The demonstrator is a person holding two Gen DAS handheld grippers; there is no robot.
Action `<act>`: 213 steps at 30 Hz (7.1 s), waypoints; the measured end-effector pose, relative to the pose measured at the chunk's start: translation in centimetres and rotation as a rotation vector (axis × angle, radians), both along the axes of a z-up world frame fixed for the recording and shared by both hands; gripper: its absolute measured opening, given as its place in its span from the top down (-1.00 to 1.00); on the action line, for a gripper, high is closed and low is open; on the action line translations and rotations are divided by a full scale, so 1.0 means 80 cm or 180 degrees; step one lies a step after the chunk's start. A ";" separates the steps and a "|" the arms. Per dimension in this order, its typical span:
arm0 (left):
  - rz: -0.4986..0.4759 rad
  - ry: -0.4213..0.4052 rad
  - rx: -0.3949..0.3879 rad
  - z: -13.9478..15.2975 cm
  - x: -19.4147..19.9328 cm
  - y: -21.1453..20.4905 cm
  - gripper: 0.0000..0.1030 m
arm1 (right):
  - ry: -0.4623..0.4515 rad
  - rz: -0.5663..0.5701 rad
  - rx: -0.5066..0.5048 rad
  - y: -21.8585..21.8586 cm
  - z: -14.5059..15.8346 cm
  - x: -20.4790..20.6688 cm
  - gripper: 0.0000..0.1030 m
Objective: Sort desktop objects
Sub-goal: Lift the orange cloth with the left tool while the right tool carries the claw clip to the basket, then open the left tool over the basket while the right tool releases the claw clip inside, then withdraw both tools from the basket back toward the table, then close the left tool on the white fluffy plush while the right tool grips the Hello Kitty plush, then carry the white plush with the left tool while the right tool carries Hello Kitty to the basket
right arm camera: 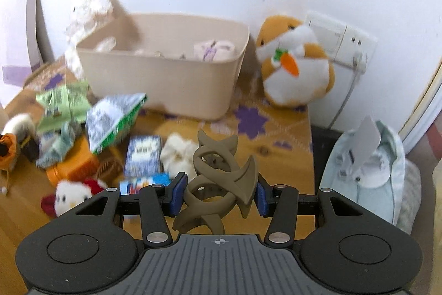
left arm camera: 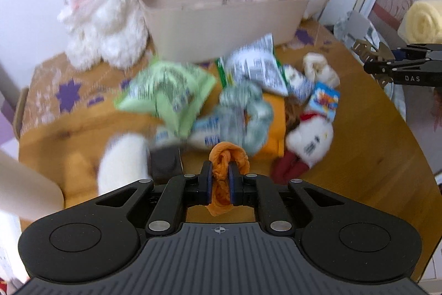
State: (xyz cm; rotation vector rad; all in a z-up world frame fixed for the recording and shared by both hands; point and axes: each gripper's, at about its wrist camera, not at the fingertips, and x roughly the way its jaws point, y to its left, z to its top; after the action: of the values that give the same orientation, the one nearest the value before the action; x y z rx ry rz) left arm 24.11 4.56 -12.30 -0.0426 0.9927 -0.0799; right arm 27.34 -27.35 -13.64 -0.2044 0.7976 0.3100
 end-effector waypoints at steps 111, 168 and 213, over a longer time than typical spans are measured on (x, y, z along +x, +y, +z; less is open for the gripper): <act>0.0637 0.0385 -0.0075 -0.049 0.033 0.093 -0.64 | 0.0474 0.0173 0.0446 0.135 -0.073 -0.039 -0.98; -0.0001 -0.0280 -0.0079 0.065 -0.010 0.053 0.83 | -0.0118 0.0159 0.0626 0.082 0.065 -0.057 -0.07; 0.0480 -0.0702 0.0406 0.100 0.265 0.007 0.83 | -0.0472 -0.0302 0.0596 0.090 0.096 0.192 -0.08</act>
State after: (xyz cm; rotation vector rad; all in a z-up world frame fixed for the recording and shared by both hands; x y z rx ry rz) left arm 45.31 5.16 -4.27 0.0081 0.7699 0.1151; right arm 42.74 -20.14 -5.98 -0.0131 0.6254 0.2747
